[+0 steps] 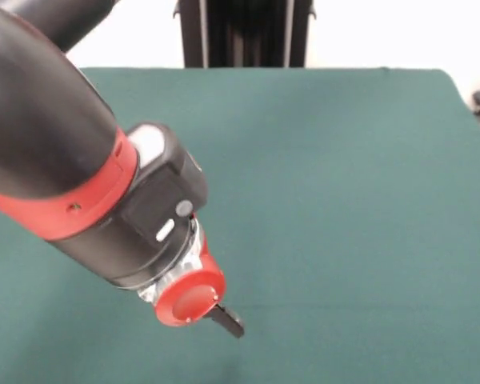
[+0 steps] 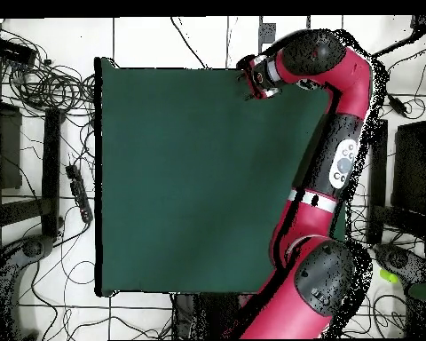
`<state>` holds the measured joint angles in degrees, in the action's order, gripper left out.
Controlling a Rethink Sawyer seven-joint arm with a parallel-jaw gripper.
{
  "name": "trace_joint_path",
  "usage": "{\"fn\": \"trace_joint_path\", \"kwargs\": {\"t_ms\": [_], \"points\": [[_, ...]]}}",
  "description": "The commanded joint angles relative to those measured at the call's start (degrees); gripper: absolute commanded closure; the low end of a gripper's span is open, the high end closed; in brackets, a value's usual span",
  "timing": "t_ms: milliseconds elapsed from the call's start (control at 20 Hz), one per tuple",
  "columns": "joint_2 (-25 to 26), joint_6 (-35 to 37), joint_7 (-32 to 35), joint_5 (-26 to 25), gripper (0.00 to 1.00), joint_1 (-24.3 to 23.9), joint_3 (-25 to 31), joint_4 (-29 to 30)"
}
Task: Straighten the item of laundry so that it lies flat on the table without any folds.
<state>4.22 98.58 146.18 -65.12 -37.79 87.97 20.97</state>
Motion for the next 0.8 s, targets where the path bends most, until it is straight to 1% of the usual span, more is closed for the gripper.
{"fn": "trace_joint_path", "kwargs": {"t_ms": [50,200,250,400,550,650,700,750,800], "points": [[3.81,-17.01,5.22,6.28,0.0,-3.23,-14.63,14.95],[7.1,-23.94,-2.01,8.49,0.0,-7.22,-18.34,21.76],[7.66,-25.95,-3.86,8.5,0.0,-8.05,-19.79,23.4],[9.63,-28.24,-11.49,9.75,0.0,-9.97,-22.58,25.92],[10.39,-37.67,-14.15,8.33,0.0,-11.98,-26.02,30.04],[10.15,-42.8,-14.39,7.58,0.0,-12.79,-28.5,32.88],[9.95,-43.86,-16.0,7.65,0.0,-12.93,-29.56,33.81],[9.85,-43.42,-18.01,8.14,0.0,-12.88,-30.39,34.21],[9.64,-41.34,-19.61,8.88,0.0,-12.46,-31.15,34.15]]}}
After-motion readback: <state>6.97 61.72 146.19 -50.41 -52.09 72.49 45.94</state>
